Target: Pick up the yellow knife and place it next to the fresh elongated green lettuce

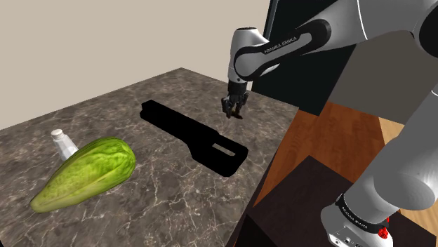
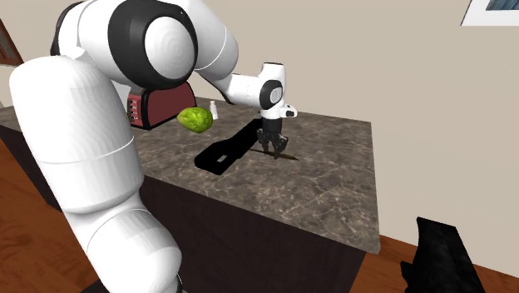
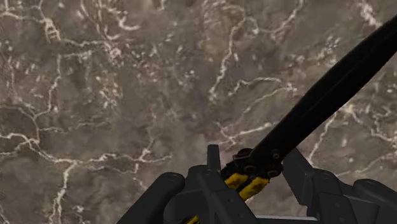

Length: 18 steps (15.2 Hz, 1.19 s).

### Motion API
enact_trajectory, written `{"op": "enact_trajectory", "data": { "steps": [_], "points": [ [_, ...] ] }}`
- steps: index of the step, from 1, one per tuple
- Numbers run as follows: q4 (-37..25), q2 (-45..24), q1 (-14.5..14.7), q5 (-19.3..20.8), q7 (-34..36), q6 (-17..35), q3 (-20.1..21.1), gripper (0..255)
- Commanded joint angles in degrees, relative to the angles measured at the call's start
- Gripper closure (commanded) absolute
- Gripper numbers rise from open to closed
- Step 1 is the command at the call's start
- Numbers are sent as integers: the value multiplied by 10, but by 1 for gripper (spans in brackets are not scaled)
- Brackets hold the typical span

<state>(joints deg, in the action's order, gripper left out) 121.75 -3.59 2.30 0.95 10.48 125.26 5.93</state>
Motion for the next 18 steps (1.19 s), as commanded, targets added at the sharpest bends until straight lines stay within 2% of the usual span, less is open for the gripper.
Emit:
{"op": "enact_trajectory", "data": {
  "steps": [1,18],
  "points": [
    [-5,9,0,-1,-1,-15,0,255],
    [-90,52,-1,-7,-5,-141,0,255]
  ]
}}
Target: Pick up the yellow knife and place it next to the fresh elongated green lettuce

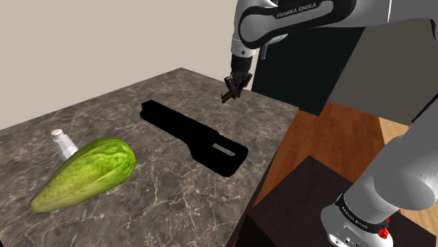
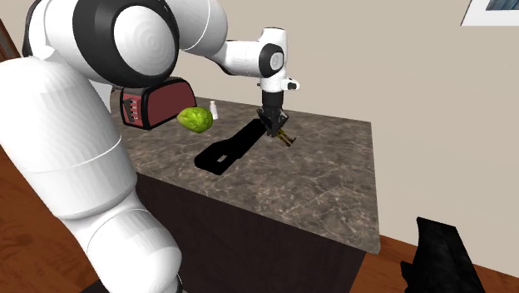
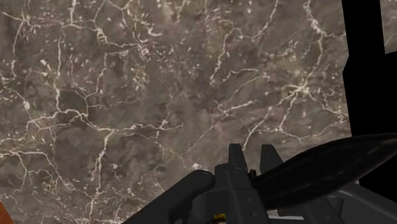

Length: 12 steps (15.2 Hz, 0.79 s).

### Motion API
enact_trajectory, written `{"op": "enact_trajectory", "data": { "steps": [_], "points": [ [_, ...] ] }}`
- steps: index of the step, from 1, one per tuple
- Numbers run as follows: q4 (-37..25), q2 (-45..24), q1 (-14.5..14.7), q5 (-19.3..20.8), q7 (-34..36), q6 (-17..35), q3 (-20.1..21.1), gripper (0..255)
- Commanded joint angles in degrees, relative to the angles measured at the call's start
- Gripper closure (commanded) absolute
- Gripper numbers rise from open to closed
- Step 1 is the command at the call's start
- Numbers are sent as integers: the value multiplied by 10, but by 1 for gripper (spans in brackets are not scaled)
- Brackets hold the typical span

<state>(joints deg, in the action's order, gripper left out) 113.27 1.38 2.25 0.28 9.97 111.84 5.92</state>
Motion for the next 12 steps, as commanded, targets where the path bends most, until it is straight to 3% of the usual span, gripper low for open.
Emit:
{"op": "enact_trajectory", "data": {
  "steps": [1,12],
  "points": [
    [-11,3,0,0,0,-15,0,255],
    [-84,11,0,-1,-1,-96,0,255]
  ]
}}
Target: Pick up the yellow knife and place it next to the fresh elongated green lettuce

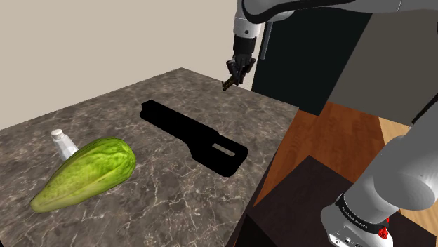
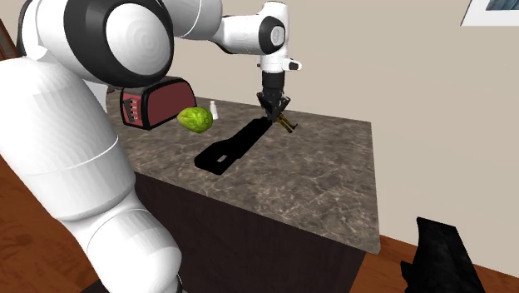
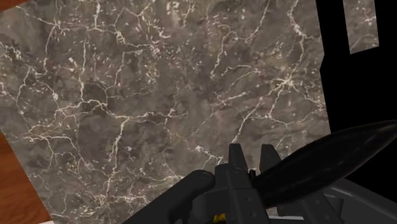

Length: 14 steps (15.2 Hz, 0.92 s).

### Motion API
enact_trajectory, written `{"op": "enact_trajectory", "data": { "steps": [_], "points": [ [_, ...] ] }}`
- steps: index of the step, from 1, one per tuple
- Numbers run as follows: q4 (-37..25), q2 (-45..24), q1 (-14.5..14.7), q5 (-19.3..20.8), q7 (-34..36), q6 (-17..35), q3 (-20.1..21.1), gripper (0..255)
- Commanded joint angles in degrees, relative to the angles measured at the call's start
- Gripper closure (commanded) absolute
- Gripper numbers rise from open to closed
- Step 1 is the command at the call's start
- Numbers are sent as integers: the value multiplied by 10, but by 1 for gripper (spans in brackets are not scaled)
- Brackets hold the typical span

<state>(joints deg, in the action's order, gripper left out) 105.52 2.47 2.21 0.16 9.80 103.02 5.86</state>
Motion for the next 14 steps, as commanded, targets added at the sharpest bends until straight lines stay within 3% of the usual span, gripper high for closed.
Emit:
{"op": "enact_trajectory", "data": {
  "steps": [1,14],
  "points": [
    [1,7,6,-1,13,-6,7,255],
    [40,44,86,-17,183,-3,102,255]
  ]
}}
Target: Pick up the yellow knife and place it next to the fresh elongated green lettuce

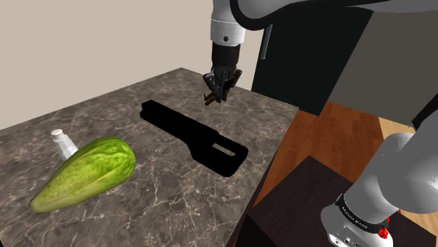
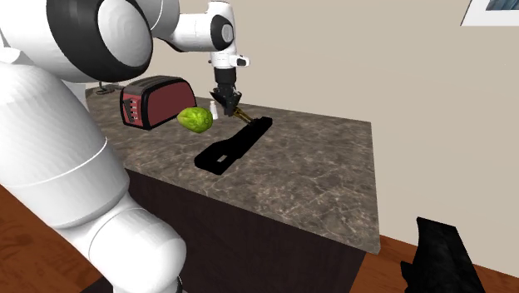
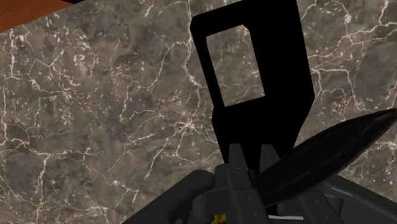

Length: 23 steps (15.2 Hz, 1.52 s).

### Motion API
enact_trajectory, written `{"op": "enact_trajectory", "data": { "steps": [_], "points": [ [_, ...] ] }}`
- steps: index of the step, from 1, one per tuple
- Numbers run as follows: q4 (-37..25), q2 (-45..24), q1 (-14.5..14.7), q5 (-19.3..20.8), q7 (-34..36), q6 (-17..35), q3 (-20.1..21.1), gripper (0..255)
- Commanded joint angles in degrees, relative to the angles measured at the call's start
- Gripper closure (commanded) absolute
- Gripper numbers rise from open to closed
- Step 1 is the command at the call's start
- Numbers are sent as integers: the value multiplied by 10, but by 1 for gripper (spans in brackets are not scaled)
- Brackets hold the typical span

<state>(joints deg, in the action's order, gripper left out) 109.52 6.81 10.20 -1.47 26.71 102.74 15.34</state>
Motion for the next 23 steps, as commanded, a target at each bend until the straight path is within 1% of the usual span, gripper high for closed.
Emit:
{"op": "enact_trajectory", "data": {
  "steps": [1,6,11,16,21,23],
  "points": [
    [-2,-1,12,-2,28,-1,15,255],
    [-19,-16,43,-1,99,-3,56,255],
    [-54,-47,75,8,174,-8,96,255],
    [-106,-95,112,30,253,-18,133,255],
    [-181,-163,160,67,335,-36,165,255],
    [-165,-162,159,67,335,-21,163,255]
  ]
}}
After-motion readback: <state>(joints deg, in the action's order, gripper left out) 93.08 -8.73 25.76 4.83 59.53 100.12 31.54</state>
